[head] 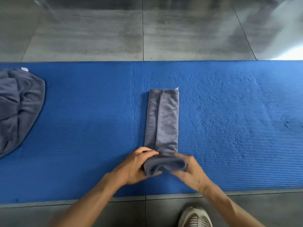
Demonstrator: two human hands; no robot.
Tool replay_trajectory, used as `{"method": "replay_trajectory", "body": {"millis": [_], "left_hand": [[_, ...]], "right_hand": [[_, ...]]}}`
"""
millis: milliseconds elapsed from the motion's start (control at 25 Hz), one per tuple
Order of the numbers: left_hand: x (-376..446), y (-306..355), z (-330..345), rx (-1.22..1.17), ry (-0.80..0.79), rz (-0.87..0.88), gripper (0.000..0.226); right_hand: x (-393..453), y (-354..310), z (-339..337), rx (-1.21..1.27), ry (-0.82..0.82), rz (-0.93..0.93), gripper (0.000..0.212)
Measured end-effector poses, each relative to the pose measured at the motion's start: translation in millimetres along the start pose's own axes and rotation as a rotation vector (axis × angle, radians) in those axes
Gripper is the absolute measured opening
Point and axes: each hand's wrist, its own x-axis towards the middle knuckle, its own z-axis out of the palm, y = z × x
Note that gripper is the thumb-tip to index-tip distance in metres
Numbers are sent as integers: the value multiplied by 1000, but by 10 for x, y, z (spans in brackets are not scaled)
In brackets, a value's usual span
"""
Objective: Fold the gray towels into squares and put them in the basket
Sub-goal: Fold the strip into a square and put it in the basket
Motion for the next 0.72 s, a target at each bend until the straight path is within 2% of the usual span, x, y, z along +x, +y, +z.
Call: {"method": "replay_trajectory", "body": {"millis": [80,120,200,280,400,560,720], "left_hand": [[114,80,-113,-343,49,-87,38],[169,114,-170,-488,68,-133,30],[270,181,-241,-630,140,-227,24],[371,209,-249,-588,226,-353,33],[496,238,-201,-453,307,-498,66],[639,312,-172,-272,376,-640,67],[758,304,-141,0,391,-708,66]], "right_hand": [[127,-90,-50,191,180,84,25],[199,-116,-66,251,255,104,29],[328,-149,-67,335,330,158,32],[430,-164,-48,360,381,229,30],[523,-126,-2,346,466,348,44],[634,-126,48,124,614,426,56],[746,-90,39,-251,576,581,59]]}}
